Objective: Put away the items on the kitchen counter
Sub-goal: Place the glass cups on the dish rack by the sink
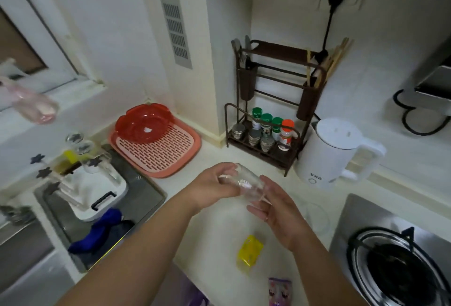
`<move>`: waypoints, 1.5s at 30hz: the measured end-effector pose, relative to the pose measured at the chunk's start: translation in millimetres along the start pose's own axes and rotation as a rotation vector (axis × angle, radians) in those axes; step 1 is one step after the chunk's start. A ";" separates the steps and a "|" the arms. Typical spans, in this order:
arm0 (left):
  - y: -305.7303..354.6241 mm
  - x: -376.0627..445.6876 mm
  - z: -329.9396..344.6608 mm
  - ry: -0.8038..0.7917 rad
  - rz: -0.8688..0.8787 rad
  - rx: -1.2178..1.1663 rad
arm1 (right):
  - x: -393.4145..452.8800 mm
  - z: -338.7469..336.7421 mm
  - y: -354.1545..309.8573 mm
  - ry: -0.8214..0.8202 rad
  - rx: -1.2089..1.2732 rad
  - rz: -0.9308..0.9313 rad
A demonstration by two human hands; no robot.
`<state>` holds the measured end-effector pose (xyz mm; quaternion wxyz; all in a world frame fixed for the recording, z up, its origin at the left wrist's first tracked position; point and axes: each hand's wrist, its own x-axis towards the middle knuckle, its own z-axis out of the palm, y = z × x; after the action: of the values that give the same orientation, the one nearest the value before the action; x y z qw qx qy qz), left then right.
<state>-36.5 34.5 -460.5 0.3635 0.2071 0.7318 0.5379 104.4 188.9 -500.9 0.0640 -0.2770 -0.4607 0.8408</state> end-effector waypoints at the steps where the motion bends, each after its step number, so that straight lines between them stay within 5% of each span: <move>1: -4.1 -7.1 -11.0 0.016 -0.006 -0.049 | 1.7 16.4 -4.1 -0.035 -0.023 0.003; 7: -34.7 -55.5 -80.8 0.286 -0.070 -0.420 | 19.4 130.1 -4.3 -0.087 -0.321 -0.038; 13: -62.3 -83.5 -147.8 0.399 -0.248 -1.129 | 53.6 255.3 17.7 -0.114 -0.941 -0.352; 22: -92.3 -91.9 -239.7 0.517 -0.257 -1.287 | 92.5 398.8 31.1 -0.295 -1.677 -0.566; 37: -139.0 -83.1 -286.9 0.326 -0.394 -1.366 | 143.1 449.1 91.1 -0.380 -1.965 -0.412; 45: -155.3 -72.4 -281.6 0.445 -0.387 -1.299 | 146.7 435.7 105.0 -0.394 -1.888 -0.463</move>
<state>-188.4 -247.2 -539.6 0.3446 -0.2998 0.3440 0.8204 -231.8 -139.6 -461.8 -0.0982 0.0274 -0.9867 0.1266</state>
